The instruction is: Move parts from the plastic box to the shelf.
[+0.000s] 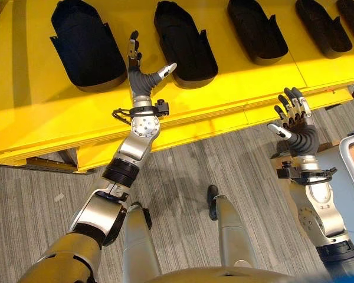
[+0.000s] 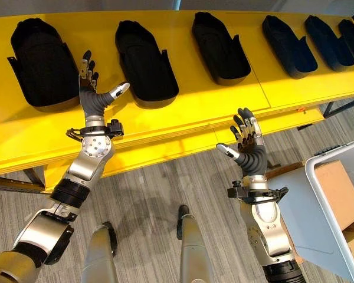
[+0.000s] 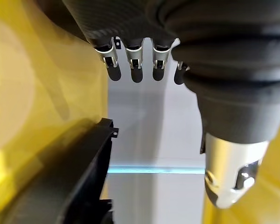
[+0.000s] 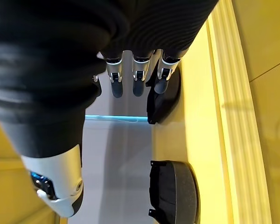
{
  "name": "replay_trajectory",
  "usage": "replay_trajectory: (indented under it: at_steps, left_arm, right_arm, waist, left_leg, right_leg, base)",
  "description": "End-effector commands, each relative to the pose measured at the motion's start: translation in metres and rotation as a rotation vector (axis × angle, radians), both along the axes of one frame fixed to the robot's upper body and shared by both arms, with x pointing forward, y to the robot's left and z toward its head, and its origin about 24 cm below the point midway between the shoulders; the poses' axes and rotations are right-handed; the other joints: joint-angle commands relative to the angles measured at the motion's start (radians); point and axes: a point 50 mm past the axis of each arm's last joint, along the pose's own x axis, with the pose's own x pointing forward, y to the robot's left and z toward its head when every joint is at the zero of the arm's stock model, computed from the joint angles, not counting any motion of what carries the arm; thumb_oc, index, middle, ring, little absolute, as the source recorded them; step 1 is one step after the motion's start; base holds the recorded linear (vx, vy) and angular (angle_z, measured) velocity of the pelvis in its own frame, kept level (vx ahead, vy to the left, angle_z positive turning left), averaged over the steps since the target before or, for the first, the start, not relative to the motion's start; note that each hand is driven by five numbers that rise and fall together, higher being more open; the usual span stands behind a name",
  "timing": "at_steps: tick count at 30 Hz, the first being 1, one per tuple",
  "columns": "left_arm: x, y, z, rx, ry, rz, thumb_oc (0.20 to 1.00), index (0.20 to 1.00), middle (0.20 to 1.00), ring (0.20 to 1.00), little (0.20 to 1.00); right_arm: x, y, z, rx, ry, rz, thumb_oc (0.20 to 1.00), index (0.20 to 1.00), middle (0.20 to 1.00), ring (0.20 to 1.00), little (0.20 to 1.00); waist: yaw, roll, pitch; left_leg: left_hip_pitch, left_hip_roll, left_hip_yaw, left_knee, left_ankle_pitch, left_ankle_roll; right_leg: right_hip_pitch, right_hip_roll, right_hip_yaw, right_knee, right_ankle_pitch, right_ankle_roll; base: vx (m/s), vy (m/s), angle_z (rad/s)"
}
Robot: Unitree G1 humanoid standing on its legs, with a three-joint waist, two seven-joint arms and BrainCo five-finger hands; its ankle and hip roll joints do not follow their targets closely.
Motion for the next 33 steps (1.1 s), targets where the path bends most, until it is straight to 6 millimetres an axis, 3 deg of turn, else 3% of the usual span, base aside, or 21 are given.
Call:
replay_trajectory:
  at_steps: [1, 9, 14, 15, 17, 18, 19, 22, 23, 24, 25, 27, 28, 29, 33]
  left_arm:
    - [0.006, -0.008, 0.027, 0.146, -0.093, 0.038, 1.0, 1.0, 1.0, 1.0, 1.0]
    - [0.008, 0.002, 0.012, 0.228, -0.033, 0.081, 1.0, 1.0, 1.0, 1.0, 1.0]
    - [0.007, 0.009, 0.003, 0.253, -0.009, 0.107, 1.0, 1.0, 1.0, 1.0, 1.0]
    - [0.006, 0.012, 0.0, 0.275, 0.0, 0.12, 1.0, 1.0, 1.0, 1.0, 1.0]
    - [0.006, 0.015, -0.003, 0.284, 0.009, 0.131, 1.0, 1.0, 1.0, 1.0, 1.0]
    - [0.006, 0.014, -0.002, 0.284, 0.007, 0.131, 1.0, 1.0, 1.0, 1.0, 1.0]
    - [0.004, 0.017, -0.006, 0.279, 0.014, 0.133, 1.0, 1.0, 1.0, 1.0, 1.0]
    - [0.001, 0.02, -0.012, 0.261, 0.027, 0.137, 1.0, 1.0, 1.0, 1.0, 1.0]
    - [-0.001, 0.021, -0.014, 0.25, 0.025, 0.14, 1.0, 1.0, 1.0, 1.0, 1.0]
    - [-0.001, 0.022, -0.015, 0.25, 0.029, 0.145, 1.0, 1.0, 1.0, 1.0, 1.0]
    - [-0.002, 0.023, -0.016, 0.256, 0.028, 0.158, 1.0, 1.0, 1.0, 1.0, 1.0]
    - [-0.002, 0.026, -0.019, 0.238, 0.038, 0.176, 1.0, 1.0, 1.0, 1.0, 1.0]
    - [-0.002, 0.028, -0.02, 0.232, 0.041, 0.182, 1.0, 1.0, 1.0, 1.0, 1.0]
    - [-0.003, 0.03, -0.02, 0.219, 0.044, 0.192, 1.0, 1.0, 1.0, 1.0, 1.0]
    - [-0.003, 0.036, -0.021, 0.188, 0.047, 0.217, 1.0, 1.0, 1.0, 1.0, 1.0]
  right_arm:
    - [-0.008, -0.003, 0.026, -0.029, -0.141, 0.036, 1.0, 1.0, 1.0, 1.0, 1.0]
    - [-0.011, -0.008, 0.023, -0.038, -0.129, 0.023, 1.0, 1.0, 1.0, 1.0, 1.0]
    - [-0.012, -0.009, 0.022, -0.038, -0.124, 0.023, 1.0, 1.0, 1.0, 1.0, 1.0]
    - [-0.013, -0.011, 0.021, -0.041, -0.12, 0.013, 1.0, 1.0, 1.0, 1.0, 1.0]
    - [-0.013, -0.012, 0.02, -0.043, -0.118, 0.007, 1.0, 1.0, 1.0, 1.0, 1.0]
    - [-0.013, -0.012, 0.021, -0.042, -0.119, 0.007, 1.0, 1.0, 1.0, 1.0, 1.0]
    - [-0.013, -0.012, 0.02, -0.041, -0.114, 0.005, 1.0, 1.0, 1.0, 1.0, 1.0]
    - [-0.013, -0.013, 0.019, -0.039, -0.113, -0.001, 1.0, 1.0, 1.0, 1.0, 1.0]
    - [-0.013, -0.013, 0.02, -0.038, -0.117, -0.005, 1.0, 1.0, 1.0, 1.0, 1.0]
    - [-0.013, -0.013, 0.02, -0.04, -0.116, -0.006, 1.0, 1.0, 1.0, 1.0, 1.0]
    - [-0.012, -0.012, 0.021, -0.039, -0.12, -0.008, 1.0, 1.0, 1.0, 1.0, 1.0]
    - [-0.012, -0.013, 0.021, -0.041, -0.122, -0.014, 1.0, 1.0, 1.0, 1.0, 1.0]
    - [-0.012, -0.013, 0.021, -0.042, -0.122, -0.015, 1.0, 1.0, 1.0, 1.0, 1.0]
    - [-0.012, -0.013, 0.022, -0.039, -0.125, -0.018, 1.0, 1.0, 1.0, 1.0, 1.0]
    - [-0.013, -0.014, 0.022, -0.04, -0.124, -0.027, 1.0, 1.0, 1.0, 1.0, 1.0]
  waist:
    - [-0.007, 0.035, -0.05]
    - [-0.005, 0.042, -0.06]
    - [-0.002, 0.043, -0.063]
    - [0.0, 0.041, -0.06]
    - [0.002, 0.043, -0.064]
    - [0.002, 0.041, -0.06]
    - [0.005, 0.044, -0.063]
    - [0.01, 0.042, -0.06]
    - [0.012, 0.039, -0.055]
    - [0.013, 0.041, -0.058]
    - [0.015, 0.036, -0.052]
    - [0.017, 0.035, -0.046]
    - [0.018, 0.037, -0.049]
    - [0.018, 0.033, -0.043]
    - [0.018, 0.032, -0.042]
  left_leg:
    - [-0.013, 0.054, -0.088, -0.096, 0.142, -0.01]
    - [-0.014, 0.061, -0.091, -0.076, 0.102, -0.012]
    - [-0.022, 0.06, -0.089, -0.072, 0.101, -0.01]
    - [-0.037, 0.055, -0.088, -0.078, 0.134, -0.005]
    - [-0.026, 0.059, -0.09, -0.07, 0.101, -0.009]
    - [-0.038, 0.054, -0.089, -0.077, 0.133, -0.004]
    - [-0.027, 0.058, -0.09, -0.07, 0.101, -0.008]
    - [-0.027, 0.056, -0.09, -0.072, 0.103, -0.008]
    - [-0.037, 0.05, -0.088, -0.082, 0.137, -0.003]
    - [-0.025, 0.055, -0.09, -0.075, 0.105, -0.008]
    - [-0.036, 0.05, -0.089, -0.084, 0.139, -0.003]
    - [-0.032, 0.05, -0.089, -0.084, 0.14, -0.003]
    - [-0.019, 0.054, -0.09, -0.077, 0.107, -0.008]
    - [-0.032, 0.05, -0.09, -0.082, 0.139, -0.003]
    - [-0.032, 0.05, -0.087, -0.081, 0.138, -0.004]
  right_leg:
    - [-0.018, -0.005, 0.017, 0.024, 0.083, -0.015]
    - [-0.021, -0.002, 0.019, 0.05, 0.048, -0.01]
    - [-0.029, -0.003, 0.019, 0.053, 0.049, -0.011]
    - [-0.041, -0.005, 0.016, 0.043, 0.078, -0.018]
    - [-0.032, -0.004, 0.016, 0.056, 0.048, -0.012]
    - [-0.041, -0.006, 0.016, 0.043, 0.078, -0.018]
    - [-0.032, -0.005, 0.017, 0.056, 0.048, -0.012]
    - [-0.031, -0.006, 0.017, 0.055, 0.048, -0.012]
    - [-0.038, -0.008, 0.015, 0.043, 0.077, -0.018]
    - [-0.029, -0.006, 0.016, 0.056, 0.047, -0.013]
    - [-0.036, -0.008, 0.016, 0.042, 0.077, -0.019]
    - [-0.037, -0.008, 0.019, 0.046, 0.076, -0.02]
    - [-0.028, -0.006, 0.019, 0.06, 0.045, -0.014]
    - [-0.038, -0.007, 0.018, 0.048, 0.076, -0.02]
    - [-0.038, -0.009, 0.02, 0.049, 0.075, -0.02]
  base:
    - [0.01, -0.004, -0.06]
    - [0.04, -0.001, -0.03]
    - [-0.02, 0.003, 0.0]
    - [0.0, 0.0, 0.0]
    - [0.0, 0.0, 0.0]
    - [0.0, 0.0, 0.0]
    - [0.0, 0.0, 0.0]
    - [0.0, 0.001, 0.01]
    - [0.0, 0.0, 0.0]
    - [-0.09, -0.003, 0.06]
    - [-0.01, 0.001, 0.08]
    - [0.0, 0.007, 0.03]
    - [0.0, 0.0, 0.0]
    - [0.01, 0.003, -0.03]
    - [0.01, 0.003, -0.01]
